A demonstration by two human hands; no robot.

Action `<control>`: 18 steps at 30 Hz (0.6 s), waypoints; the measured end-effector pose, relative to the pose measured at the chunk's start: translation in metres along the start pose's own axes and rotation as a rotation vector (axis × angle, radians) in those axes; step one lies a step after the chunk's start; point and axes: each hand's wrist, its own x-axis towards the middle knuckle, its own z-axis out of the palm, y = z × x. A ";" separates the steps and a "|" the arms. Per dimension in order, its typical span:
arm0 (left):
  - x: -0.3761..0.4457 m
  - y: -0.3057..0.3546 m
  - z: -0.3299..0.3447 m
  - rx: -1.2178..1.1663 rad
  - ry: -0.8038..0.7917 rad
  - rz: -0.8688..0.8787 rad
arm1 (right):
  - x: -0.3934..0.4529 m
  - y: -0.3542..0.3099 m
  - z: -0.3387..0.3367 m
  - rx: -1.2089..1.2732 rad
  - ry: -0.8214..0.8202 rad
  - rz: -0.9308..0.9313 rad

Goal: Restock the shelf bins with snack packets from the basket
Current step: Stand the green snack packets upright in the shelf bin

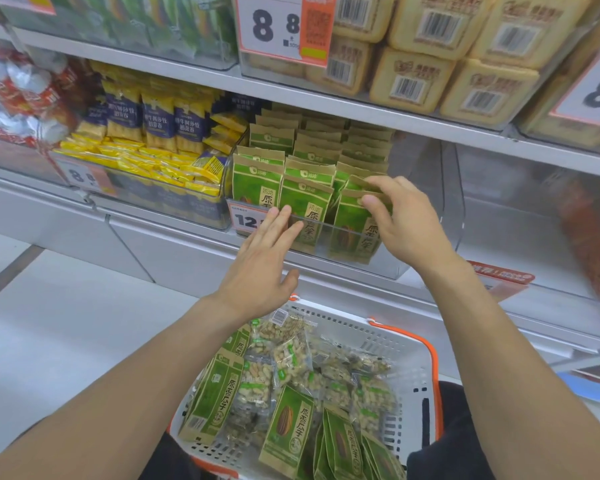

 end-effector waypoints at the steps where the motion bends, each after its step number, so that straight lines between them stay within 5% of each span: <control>1: 0.000 0.000 0.000 -0.001 -0.001 0.000 | 0.001 0.001 -0.002 0.028 0.032 -0.008; 5: -0.001 -0.001 0.000 -0.003 0.000 0.002 | 0.004 -0.001 -0.008 0.082 0.236 -0.056; 12: -0.001 0.000 -0.002 -0.008 -0.012 -0.006 | 0.005 -0.005 -0.015 0.233 0.026 0.199; 18: -0.001 -0.001 -0.002 -0.005 -0.013 -0.002 | 0.006 -0.005 -0.030 0.165 0.250 0.161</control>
